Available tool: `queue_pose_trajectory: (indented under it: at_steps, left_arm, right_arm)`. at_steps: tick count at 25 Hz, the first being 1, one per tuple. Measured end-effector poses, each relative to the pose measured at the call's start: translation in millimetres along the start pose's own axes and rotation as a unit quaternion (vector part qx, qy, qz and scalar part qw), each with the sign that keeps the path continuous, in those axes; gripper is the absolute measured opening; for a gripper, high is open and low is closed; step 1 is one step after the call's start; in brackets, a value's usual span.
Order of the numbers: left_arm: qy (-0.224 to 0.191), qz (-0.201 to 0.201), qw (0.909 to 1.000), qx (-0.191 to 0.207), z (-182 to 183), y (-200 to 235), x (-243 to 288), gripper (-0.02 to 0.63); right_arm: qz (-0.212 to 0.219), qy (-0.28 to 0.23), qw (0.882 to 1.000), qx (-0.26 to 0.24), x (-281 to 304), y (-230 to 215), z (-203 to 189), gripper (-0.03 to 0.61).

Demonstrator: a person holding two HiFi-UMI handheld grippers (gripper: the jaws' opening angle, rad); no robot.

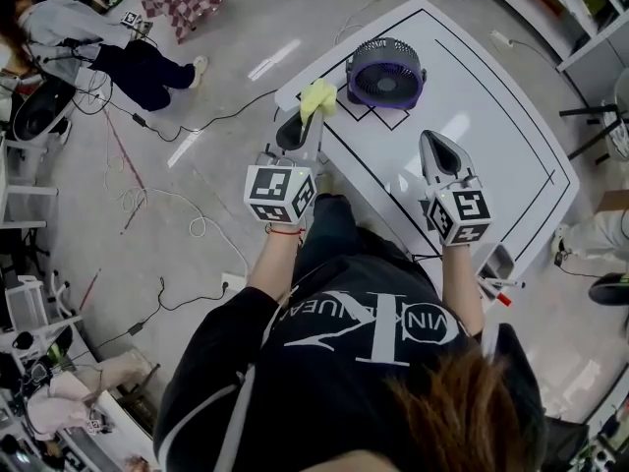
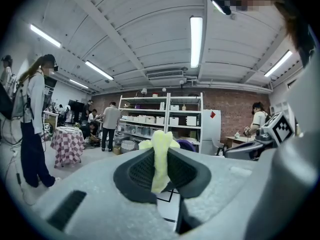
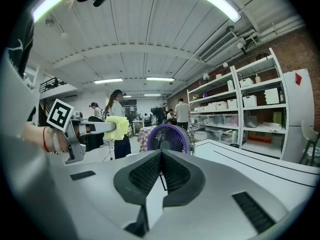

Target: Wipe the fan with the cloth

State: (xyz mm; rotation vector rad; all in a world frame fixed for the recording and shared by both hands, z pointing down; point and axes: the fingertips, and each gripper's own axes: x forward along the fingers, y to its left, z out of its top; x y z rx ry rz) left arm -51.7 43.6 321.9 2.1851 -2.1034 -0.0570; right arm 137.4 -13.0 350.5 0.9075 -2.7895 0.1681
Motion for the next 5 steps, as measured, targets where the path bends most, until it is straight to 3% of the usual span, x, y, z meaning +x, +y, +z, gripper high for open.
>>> queue_pose_trajectory:
  at_steps: [5]
  left_arm:
    - [0.002, -0.001, 1.0000, 0.002, -0.4, -3.5, 3.0, 0.054]
  right_arm:
    - [0.001, 0.002, 1.000, 0.000, -0.9, -1.4, -3.0, -0.002]
